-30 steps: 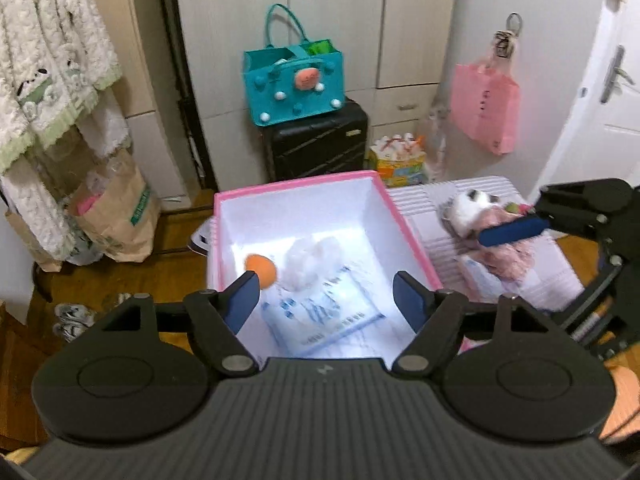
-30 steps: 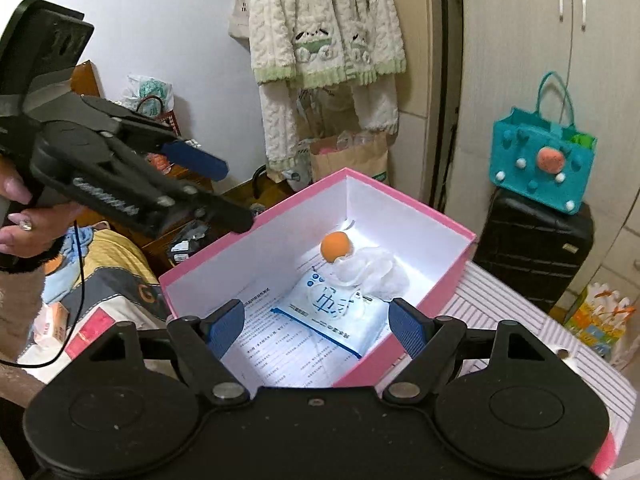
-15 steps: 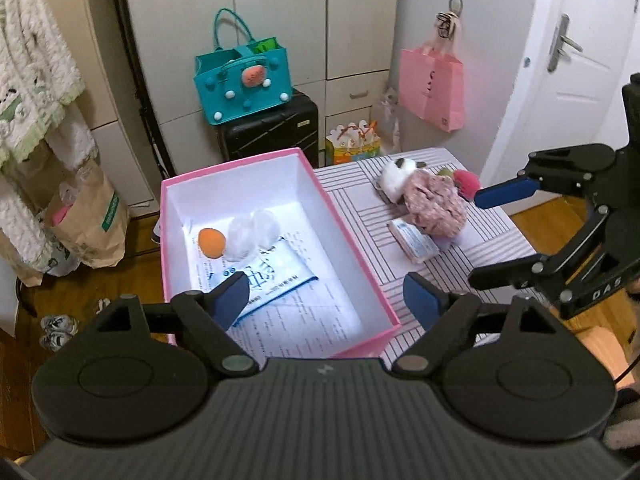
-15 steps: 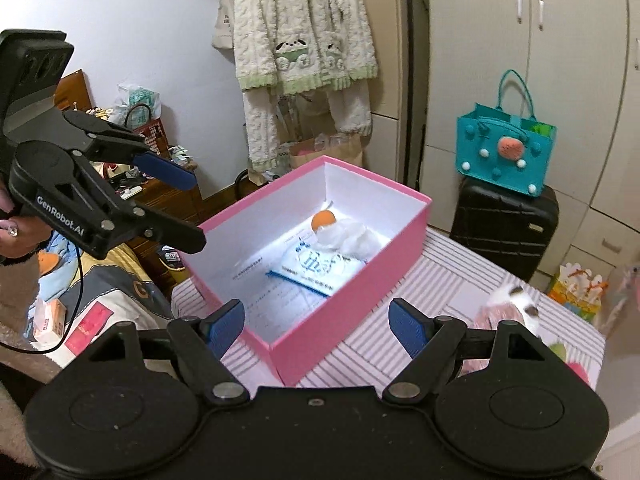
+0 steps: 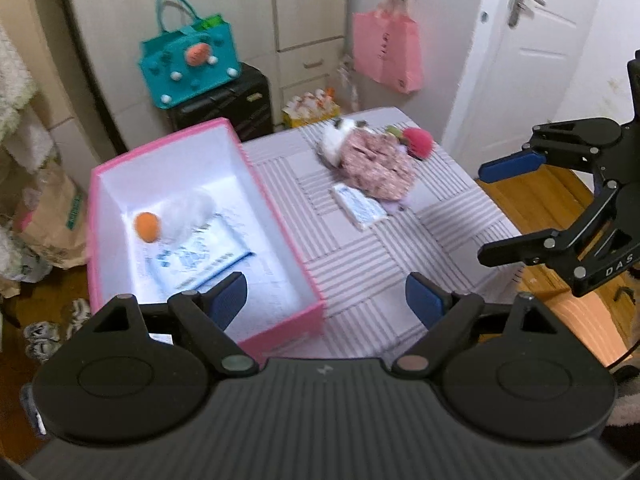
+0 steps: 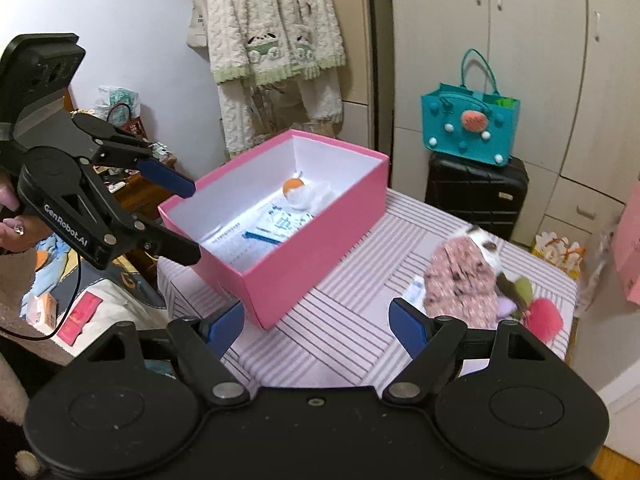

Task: Organize soft objects
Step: 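Withdraw both tools from the box toward the remaining soft items, then grasp the pink floral scrunchie with the right gripper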

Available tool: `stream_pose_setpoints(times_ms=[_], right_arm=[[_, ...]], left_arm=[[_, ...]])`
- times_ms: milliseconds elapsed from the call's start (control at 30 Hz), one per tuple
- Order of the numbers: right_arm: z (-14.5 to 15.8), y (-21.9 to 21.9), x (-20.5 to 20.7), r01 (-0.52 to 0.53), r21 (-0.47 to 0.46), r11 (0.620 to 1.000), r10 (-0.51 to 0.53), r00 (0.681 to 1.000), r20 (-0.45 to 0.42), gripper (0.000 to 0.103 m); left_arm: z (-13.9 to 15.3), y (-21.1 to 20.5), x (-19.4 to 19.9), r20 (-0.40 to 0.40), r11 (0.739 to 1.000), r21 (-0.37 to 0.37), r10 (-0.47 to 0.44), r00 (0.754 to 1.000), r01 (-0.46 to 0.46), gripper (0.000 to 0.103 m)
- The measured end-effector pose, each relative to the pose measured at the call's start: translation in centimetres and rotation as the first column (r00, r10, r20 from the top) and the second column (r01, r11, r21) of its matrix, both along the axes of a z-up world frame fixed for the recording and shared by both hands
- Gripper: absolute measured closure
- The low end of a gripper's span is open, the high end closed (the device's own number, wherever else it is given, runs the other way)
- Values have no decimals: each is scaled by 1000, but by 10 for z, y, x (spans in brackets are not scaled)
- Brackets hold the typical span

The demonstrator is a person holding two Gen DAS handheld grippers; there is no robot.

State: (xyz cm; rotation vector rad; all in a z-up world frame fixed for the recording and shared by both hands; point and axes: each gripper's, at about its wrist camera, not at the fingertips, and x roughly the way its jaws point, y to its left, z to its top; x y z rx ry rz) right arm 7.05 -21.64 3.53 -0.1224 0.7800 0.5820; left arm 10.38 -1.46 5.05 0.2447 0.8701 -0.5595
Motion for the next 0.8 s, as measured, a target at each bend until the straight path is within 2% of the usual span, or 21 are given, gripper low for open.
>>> stream_pose_setpoints(times_ms=[233, 400, 600, 800], right_arm=[[-26, -28, -5, 42, -10, 999, -42, 999, -31, 20], [-51, -52, 1, 89, -21, 996, -90, 995, -49, 20], [-76, -77, 12, 145, -23, 989, -144, 989, 36, 20], [-93, -83, 33, 134, -36, 990, -129, 985, 119, 20]], left_arm=[[-22, -32, 6, -54, 997, -34, -74, 996, 72, 16], [-36, -53, 10, -12, 994, -51, -99, 995, 99, 17], [-48, -75, 12, 48, 992, -94, -83, 995, 88, 18], [-69, -97, 16, 93, 989, -135, -46, 995, 59, 19]])
